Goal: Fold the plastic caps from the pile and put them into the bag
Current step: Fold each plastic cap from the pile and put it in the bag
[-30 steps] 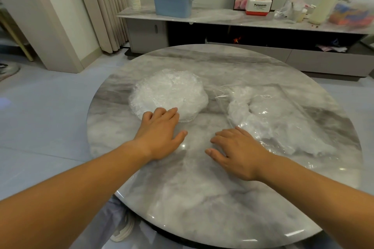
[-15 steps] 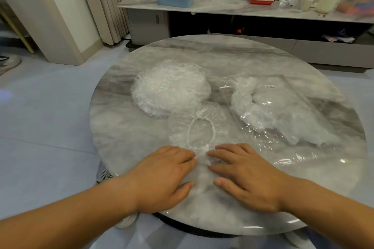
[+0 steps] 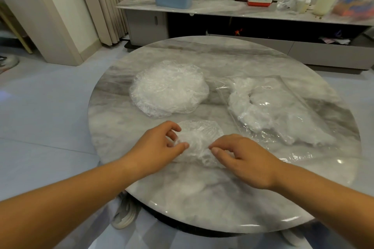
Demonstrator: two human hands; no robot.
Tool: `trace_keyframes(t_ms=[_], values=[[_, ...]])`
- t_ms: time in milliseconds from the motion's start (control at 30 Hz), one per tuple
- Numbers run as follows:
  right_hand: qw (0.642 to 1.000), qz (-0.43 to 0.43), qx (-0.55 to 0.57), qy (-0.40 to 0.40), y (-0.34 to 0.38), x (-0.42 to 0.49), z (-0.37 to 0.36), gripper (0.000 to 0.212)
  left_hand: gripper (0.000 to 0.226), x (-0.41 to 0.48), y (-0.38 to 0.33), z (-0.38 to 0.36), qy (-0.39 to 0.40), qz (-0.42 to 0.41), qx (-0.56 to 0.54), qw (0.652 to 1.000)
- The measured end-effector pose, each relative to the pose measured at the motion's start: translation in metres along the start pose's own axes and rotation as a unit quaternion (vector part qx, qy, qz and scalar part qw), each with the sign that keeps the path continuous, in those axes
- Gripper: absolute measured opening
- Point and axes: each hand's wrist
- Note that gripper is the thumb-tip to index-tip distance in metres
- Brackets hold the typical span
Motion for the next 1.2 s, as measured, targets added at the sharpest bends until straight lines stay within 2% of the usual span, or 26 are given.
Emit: trace_keyframes(t_ms=[67,133,300,367,467,533,633,733,833,933,1000,1100,1200], values=[[0.995,0.037,-0.089,0.012,-0.004,0.006,-0.004,0.056,0.030,0.007,0.000,-0.005,-0.020,0.020,0.012,1.000],[0.990,0.049,-0.127,0.032,-0.005,0.010,-0.007,0.064,0.026,0.012,-0.001,-0.009,-0.036,0.027,0.040,0.998],[0.989,0.040,-0.130,0.058,0.000,0.015,-0.005,0.076,0.030,0.016,0.008,-0.016,-0.079,-0.004,0.154,0.985],[0.995,0.008,-0.094,0.046,0.001,0.023,-0.002,0.072,0.041,0.016,0.011,-0.018,-0.086,0.003,0.175,0.981],[0.998,-0.056,-0.008,0.007,0.005,0.042,0.005,0.044,0.060,0.018,0.011,-0.021,-0.079,0.038,0.158,0.984],[0.993,-0.097,0.065,-0.019,0.009,0.057,0.008,0.044,0.068,0.020,0.012,-0.022,-0.079,0.048,0.153,0.984],[0.978,-0.147,0.144,-0.017,0.012,0.074,0.006,0.050,0.072,0.022,0.014,-0.022,-0.084,0.056,0.151,0.983],[0.960,-0.195,0.201,-0.019,0.009,0.081,-0.001,0.045,0.076,0.022,0.016,-0.022,-0.085,0.058,0.154,0.983],[0.931,-0.221,0.282,-0.068,0.009,0.083,-0.004,0.037,0.080,0.022,0.018,-0.022,-0.086,0.055,0.156,0.983],[0.916,-0.187,0.337,-0.113,0.009,0.081,0.000,0.034,0.085,0.023,0.019,-0.022,-0.084,0.061,0.150,0.983],[0.919,-0.152,0.347,-0.110,0.010,0.075,0.003,0.034,0.086,0.024,0.018,-0.021,-0.086,0.064,0.145,0.984],[0.942,-0.090,0.313,-0.078,0.015,0.060,0.002,0.031,0.084,0.026,0.018,-0.018,-0.085,0.070,0.136,0.985],[0.976,-0.033,0.213,-0.027,0.018,0.044,-0.001,0.026,0.080,0.027,0.018,-0.012,-0.076,0.074,0.127,0.986]])
Point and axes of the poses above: each hand's wrist, its own x-axis towards the middle knuckle, its own z-axis out of the back of the hand, y = z × x, and after that the axes turned 9 degrees about -y, right-handed
